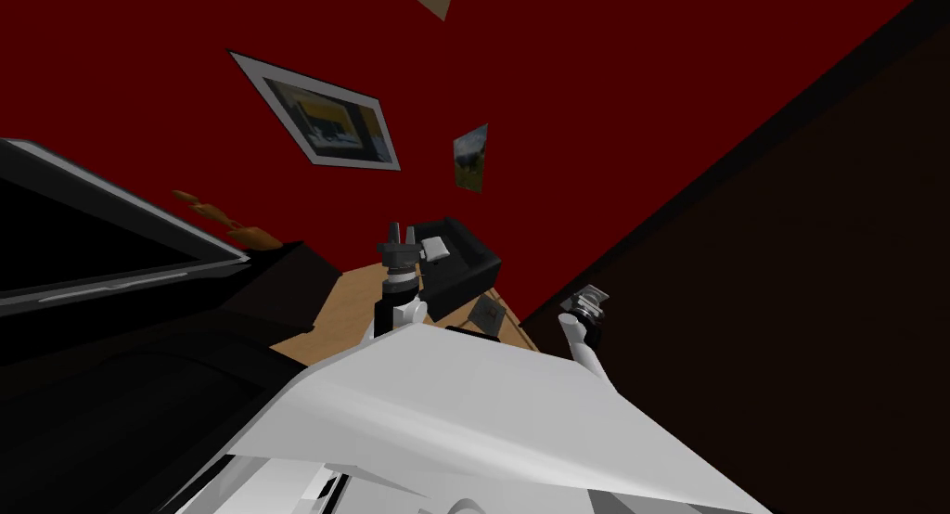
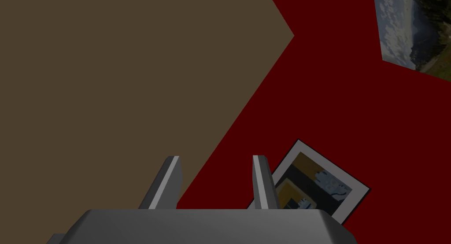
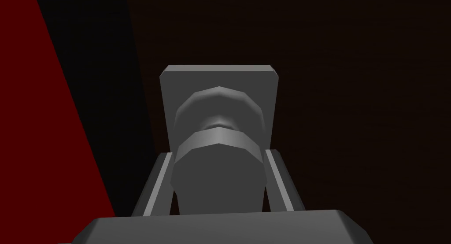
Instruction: Pull the door open
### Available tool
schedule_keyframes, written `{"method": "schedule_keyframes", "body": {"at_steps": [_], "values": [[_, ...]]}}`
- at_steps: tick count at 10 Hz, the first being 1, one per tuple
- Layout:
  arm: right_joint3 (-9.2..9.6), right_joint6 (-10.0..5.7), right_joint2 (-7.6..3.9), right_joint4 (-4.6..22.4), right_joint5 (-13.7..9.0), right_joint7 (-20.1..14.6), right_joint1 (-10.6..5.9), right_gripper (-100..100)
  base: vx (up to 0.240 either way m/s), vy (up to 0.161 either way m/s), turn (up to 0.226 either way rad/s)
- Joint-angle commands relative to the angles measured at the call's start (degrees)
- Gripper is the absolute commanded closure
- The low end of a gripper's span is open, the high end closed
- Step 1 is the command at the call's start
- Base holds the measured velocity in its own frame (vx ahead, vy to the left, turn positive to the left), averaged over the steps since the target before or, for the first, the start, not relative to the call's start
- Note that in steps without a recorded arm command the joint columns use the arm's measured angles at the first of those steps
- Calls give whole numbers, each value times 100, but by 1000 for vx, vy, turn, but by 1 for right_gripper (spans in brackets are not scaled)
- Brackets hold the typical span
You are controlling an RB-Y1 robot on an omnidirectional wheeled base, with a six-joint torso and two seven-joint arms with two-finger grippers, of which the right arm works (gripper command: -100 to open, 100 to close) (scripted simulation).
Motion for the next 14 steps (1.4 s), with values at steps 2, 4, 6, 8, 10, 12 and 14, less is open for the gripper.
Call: {"method": "schedule_keyframes", "body": {"at_steps": [2, 4, 6, 8, 10, 12, 14], "values": [[-8, -13, -6, -4, -1, 0, 3, 100, -3, 2, 2], [113, 52, 27, -58, 43, -40, -4, 100, -159, 45, 41], [240, 109, 51, -130, 92, -89, -12, 100, -220, 59, 51], [413, 186, 85, -227, 159, -155, -23, 100, -263, 26, 60], [503, 226, 103, -278, 194, -190, -28, 100, -212, -12, 71], [506, 277, 143, -332, 185, -159, 9, 100, -130, 1, 30], [641, 336, 144, -409, 228, -213, 38, 100, -179, -20, 81]]}}
